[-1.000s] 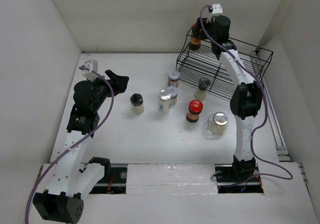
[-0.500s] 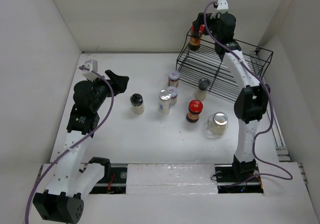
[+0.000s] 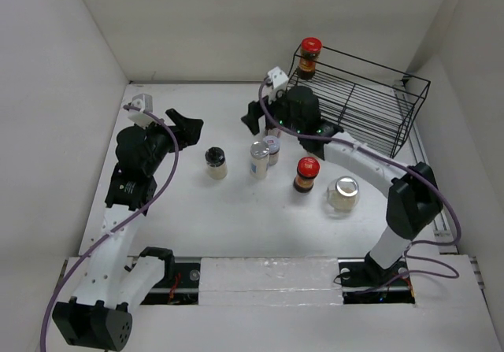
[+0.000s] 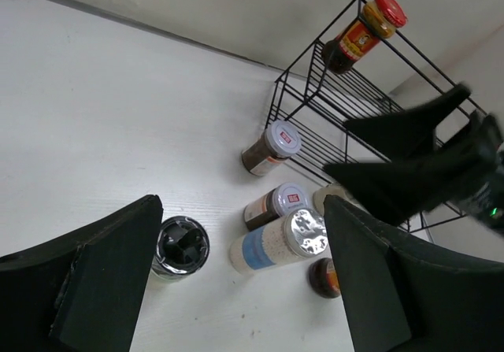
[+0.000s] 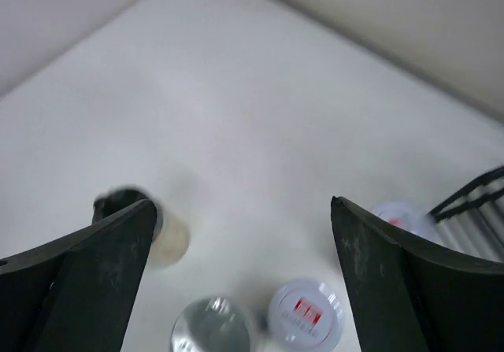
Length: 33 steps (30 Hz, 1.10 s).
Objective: Organize the condiment bottles
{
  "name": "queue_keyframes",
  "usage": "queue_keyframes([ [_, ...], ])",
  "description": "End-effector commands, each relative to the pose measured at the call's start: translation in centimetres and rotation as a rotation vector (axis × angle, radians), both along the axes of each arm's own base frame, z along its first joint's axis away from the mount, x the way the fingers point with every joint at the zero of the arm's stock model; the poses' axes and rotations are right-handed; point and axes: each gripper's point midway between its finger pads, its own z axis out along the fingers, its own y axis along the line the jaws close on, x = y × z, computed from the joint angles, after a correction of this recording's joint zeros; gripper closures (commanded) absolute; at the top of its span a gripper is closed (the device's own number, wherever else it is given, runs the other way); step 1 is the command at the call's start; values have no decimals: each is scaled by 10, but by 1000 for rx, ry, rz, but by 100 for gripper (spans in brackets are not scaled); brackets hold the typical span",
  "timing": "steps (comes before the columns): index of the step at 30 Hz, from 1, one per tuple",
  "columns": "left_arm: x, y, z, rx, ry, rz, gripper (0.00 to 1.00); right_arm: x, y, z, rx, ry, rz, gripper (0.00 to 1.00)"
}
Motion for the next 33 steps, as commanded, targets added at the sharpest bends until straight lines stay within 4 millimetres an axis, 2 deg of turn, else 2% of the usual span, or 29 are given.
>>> queue_keyframes([
  [1, 4, 9, 8, -6, -20, 54, 20, -29, -10, -3, -25, 26, 8, 0],
  [2, 4, 11, 5, -3, -6, 65, 19, -46, -3, -10, -46, 35, 42, 0],
  [3, 4, 11, 5, -12, -4, 66, 19, -58, -8, -26, -78, 68, 37, 0],
  [5, 5, 13, 5, -20, -1, 82, 18, -69, -12, -37, -111, 90, 18, 0],
  [7, 5, 13, 5, -20, -1, 82, 18, -85, -12, -57, -155, 138, 42, 0],
  [9, 7, 13, 2, -18, 9, 82, 18, -97, -8, -69, -181, 158, 59, 0],
  [10, 7, 13, 2, -18, 10, 82, 18, -98, -9, -83, -206, 185, 60, 0],
  [11, 6, 11, 2, -19, 10, 73, 18, -102, -4, -89, -217, 194, 73, 0],
  [14, 6, 9, 2, -21, 10, 61, 18, -99, 1, -103, -247, 215, 86, 0],
  [15, 6, 9, 2, -21, 10, 61, 18, -93, -4, -108, -264, 215, 47, 0],
  [19, 5, 6, 4, -25, 2, 41, 18, -72, 2, -104, -254, 192, 7, 0],
  [21, 5, 6, 4, -25, 2, 41, 18, -68, 4, -102, -241, 187, -7, 0],
  [27, 4, 4, 4, -26, 2, 32, 18, -63, -3, -104, -244, 184, -83, 0],
  [28, 4, 4, 4, -26, 2, 32, 18, -65, -5, -111, -250, 190, -83, 0],
  [30, 4, 4, 4, -26, 2, 32, 18, -66, 0, -108, -235, 185, -61, 8],
  [31, 5, 4, 7, -27, -7, 32, 18, -67, 2, -113, -240, 194, -52, 21],
  [32, 4, 2, 2, -27, 2, 22, 18, -66, 2, -118, -248, 202, -52, 27],
  [33, 4, 2, 2, -27, 2, 21, 18, -64, 5, -113, -227, 197, -56, 38],
])
